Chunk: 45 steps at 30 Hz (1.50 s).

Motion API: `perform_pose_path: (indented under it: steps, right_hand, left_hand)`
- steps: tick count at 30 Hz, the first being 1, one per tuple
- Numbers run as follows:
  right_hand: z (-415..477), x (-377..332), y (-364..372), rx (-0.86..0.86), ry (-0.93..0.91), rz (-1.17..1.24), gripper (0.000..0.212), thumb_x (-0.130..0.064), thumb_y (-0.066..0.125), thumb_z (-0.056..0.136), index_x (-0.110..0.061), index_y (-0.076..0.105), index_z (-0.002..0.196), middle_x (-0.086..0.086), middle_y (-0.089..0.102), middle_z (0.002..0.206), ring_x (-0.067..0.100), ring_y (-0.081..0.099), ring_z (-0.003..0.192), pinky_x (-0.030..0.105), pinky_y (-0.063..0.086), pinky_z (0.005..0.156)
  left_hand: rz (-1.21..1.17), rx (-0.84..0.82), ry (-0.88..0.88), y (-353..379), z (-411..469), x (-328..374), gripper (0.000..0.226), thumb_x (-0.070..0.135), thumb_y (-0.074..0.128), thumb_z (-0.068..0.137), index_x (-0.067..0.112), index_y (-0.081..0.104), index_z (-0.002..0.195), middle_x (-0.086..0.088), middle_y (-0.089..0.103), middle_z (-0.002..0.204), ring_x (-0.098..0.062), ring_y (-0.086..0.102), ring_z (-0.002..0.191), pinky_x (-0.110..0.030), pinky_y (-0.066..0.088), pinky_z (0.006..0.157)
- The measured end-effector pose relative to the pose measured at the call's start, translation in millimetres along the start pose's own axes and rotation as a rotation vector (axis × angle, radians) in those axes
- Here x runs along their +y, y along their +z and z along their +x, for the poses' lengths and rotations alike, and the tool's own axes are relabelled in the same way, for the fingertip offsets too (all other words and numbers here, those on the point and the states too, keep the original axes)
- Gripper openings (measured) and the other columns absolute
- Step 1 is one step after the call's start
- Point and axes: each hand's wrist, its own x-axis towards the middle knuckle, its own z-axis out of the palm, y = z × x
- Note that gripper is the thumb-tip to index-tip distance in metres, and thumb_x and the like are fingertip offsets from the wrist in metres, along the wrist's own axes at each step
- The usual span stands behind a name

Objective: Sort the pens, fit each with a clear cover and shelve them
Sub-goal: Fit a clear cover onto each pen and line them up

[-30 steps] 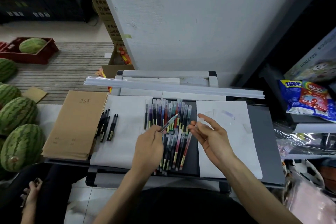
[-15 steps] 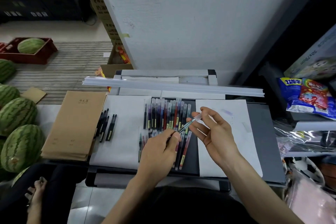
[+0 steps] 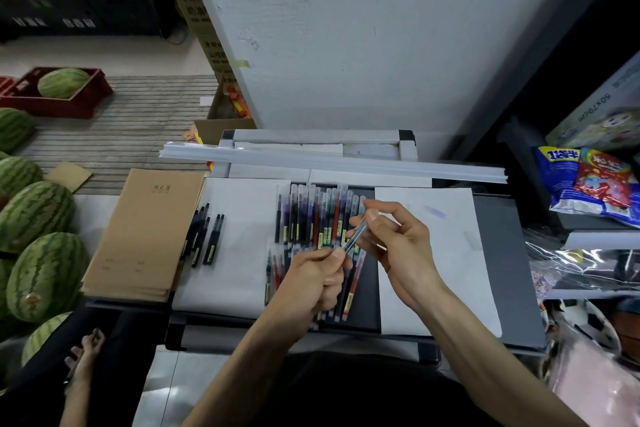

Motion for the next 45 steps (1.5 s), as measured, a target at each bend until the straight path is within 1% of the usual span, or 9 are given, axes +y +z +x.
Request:
perform_pose_path:
  steps: [2, 8, 13, 17, 22, 26, 34, 40, 45]
  right_hand:
    - [5.3, -2.8, -2.0, -0.048, 0.007, -0.035, 0.019, -0.014, 0.061, 0.102, -0.011, 0.070, 0.119, 0.018, 0.078, 0.102, 0.034, 0.075, 0.092, 0.028, 0.058, 0.074]
    - [27.3, 11.8, -23.1, -0.109, -0.024, -0.347, 0.024, -0.025, 0.059, 0.105, -0.030, 0.073, 0.124, 0.008, 0.077, 0.103, 0.017, 0.073, 0.088, 0.030, 0.060, 0.080]
    - [54.4, 39.0, -69.5, 0.094, -0.082, -1.025, 0.026, -0.041, 0.053, 0.104, -0.029, 0.069, 0.120, -0.007, 0.070, 0.121, 0.017, 0.066, 0.110, 0.037, 0.052, 0.097]
    - [68.2, 47.5, -107.6, 0.212, -0.134, -1.510, 0.038, -0.030, 0.054, 0.100, -0.019, 0.062, 0.135, 0.009, 0.055, 0.142, 0.033, 0.053, 0.123, 0.047, 0.052, 0.097]
    - [79.0, 50.9, -115.9, 0.177, -0.194, -1.540, 0.041, -0.021, 0.053, 0.099, -0.020, 0.060, 0.139, 0.010, 0.056, 0.137, 0.032, 0.051, 0.121, 0.046, 0.054, 0.091]
    - [85.3, 51.8, -111.4, 0.213, -0.194, -1.545, 0.036, -0.017, 0.052, 0.100, -0.014, 0.063, 0.134, 0.011, 0.057, 0.130, 0.032, 0.051, 0.118, 0.043, 0.055, 0.083]
    - [92.9, 53.4, -114.7, 0.315, -0.202, -1.435, 0.013, -0.007, 0.053, 0.098, -0.009, 0.066, 0.099, 0.010, 0.059, 0.098, 0.031, 0.058, 0.080, 0.032, 0.043, 0.063]
    - [77.1, 50.9, -101.2, 0.295, -0.162, -1.164, 0.034, -0.006, 0.053, 0.100, -0.017, 0.061, 0.131, 0.005, 0.066, 0.105, 0.014, 0.062, 0.078, 0.017, 0.046, 0.065]
    - [54.9, 50.9, -78.5, 0.272, -0.119, -0.925, 0.028, -0.016, 0.056, 0.103, -0.025, 0.068, 0.126, -0.004, 0.074, 0.099, 0.004, 0.067, 0.082, 0.010, 0.050, 0.075]
  left_hand:
    - [-0.084, -0.066, -0.042, 1.5, -0.4, -1.0, 0.030, 0.022, 0.050, 0.108, 0.001, 0.066, 0.094, -0.001, 0.043, 0.060, -0.009, 0.033, 0.042, -0.021, 0.027, 0.040]
    - [0.366, -0.049, 0.113, 3.3, 9.4, -3.1, 0.020, 0.021, 0.045, 0.111, 0.023, 0.064, 0.117, -0.016, 0.077, 0.089, -0.031, 0.074, 0.080, -0.037, 0.061, 0.078]
    - [0.757, 0.245, 0.167, -19.0, 44.3, -9.8, 0.019, 0.027, 0.058, 0.104, 0.023, 0.071, 0.092, 0.002, 0.075, 0.087, -0.014, 0.069, 0.077, -0.021, 0.054, 0.072]
    - [0.828, 0.449, 0.174, -41.6, 77.9, -3.8, 0.022, 0.027, 0.065, 0.101, 0.016, 0.077, 0.116, 0.001, 0.077, 0.104, -0.012, 0.066, 0.085, -0.021, 0.049, 0.083]
    - [0.932, 0.542, 0.194, -54.4, 111.4, 6.5, 0.012, 0.020, 0.067, 0.099, 0.019, 0.066, 0.087, 0.008, 0.059, 0.072, 0.005, 0.046, 0.061, -0.020, 0.043, 0.075]
    - [1.014, 0.574, 0.198, -53.8, 126.5, 8.7, 0.033, 0.012, 0.070, 0.093, 0.022, 0.049, 0.069, 0.004, 0.052, 0.068, -0.002, 0.044, 0.056, -0.025, 0.043, 0.063]
    - [1.104, 0.551, 0.171, -51.7, 128.8, 7.3, 0.016, 0.023, 0.076, 0.093, 0.016, 0.062, 0.092, -0.009, 0.067, 0.087, -0.028, 0.066, 0.082, -0.035, 0.055, 0.075]
    - [0.965, 0.572, 0.214, -65.9, 110.0, -2.0, 0.019, 0.022, 0.073, 0.095, 0.013, 0.072, 0.112, 0.001, 0.070, 0.091, -0.018, 0.069, 0.075, -0.033, 0.059, 0.075]
    - [0.959, 0.767, 0.225, -109.3, 83.7, -2.9, 0.018, 0.017, 0.066, 0.098, 0.014, 0.071, 0.115, 0.002, 0.071, 0.102, -0.011, 0.066, 0.076, -0.023, 0.048, 0.064]
